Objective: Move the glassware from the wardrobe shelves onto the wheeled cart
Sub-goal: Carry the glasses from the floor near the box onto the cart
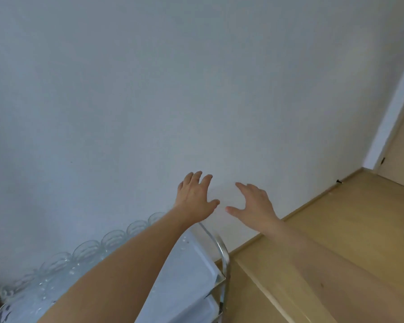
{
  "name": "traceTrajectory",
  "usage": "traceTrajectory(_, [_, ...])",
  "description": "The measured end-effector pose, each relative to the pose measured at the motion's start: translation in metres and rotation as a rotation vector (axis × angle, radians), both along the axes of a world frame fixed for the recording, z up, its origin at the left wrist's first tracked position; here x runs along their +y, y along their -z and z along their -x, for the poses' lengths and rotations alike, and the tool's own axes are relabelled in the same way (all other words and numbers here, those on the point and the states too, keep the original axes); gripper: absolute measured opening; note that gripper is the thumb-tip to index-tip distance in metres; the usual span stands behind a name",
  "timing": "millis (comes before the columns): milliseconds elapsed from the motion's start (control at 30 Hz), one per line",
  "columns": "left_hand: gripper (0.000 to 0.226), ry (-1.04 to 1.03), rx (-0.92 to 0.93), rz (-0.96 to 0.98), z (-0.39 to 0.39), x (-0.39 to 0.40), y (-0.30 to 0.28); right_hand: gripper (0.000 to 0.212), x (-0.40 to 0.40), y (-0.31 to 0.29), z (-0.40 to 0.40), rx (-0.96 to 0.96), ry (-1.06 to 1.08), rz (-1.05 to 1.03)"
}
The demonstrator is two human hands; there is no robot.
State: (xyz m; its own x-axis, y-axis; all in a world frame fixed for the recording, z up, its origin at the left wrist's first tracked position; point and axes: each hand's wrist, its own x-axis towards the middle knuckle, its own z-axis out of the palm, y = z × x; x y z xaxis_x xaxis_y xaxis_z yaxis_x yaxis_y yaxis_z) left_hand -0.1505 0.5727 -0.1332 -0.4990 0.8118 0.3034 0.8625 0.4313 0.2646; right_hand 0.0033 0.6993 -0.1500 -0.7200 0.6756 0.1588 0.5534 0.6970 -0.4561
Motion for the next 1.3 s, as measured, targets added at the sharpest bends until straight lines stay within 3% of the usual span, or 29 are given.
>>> traceTrajectory(433, [0.079, 0.450, 0.106, -0.087, -0.195, 0.223, -0.082, 0.086, 0.147, -0.078, -0.222, 0.067, 0.422, -0.145])
traceTrajectory(767, [0.080, 0.715, 0.075, -0.050, -0.362, 0.380, -0.095, 0.090, 0.265, -0.105, -0.386, -0.032, 0.620, -0.186])
traceTrajectory(1067, [0.079, 0.773, 0.048, -0.047, -0.427, 0.486, -0.090, 0.091, 0.345, -0.105, -0.469, -0.126, 0.711, -0.188])
traceTrajectory(1300, [0.077, 0.806, 0.046, -0.005, -0.437, 0.549, -0.068, 0.089, 0.404, -0.089, -0.482, -0.115, 0.776, -0.157])
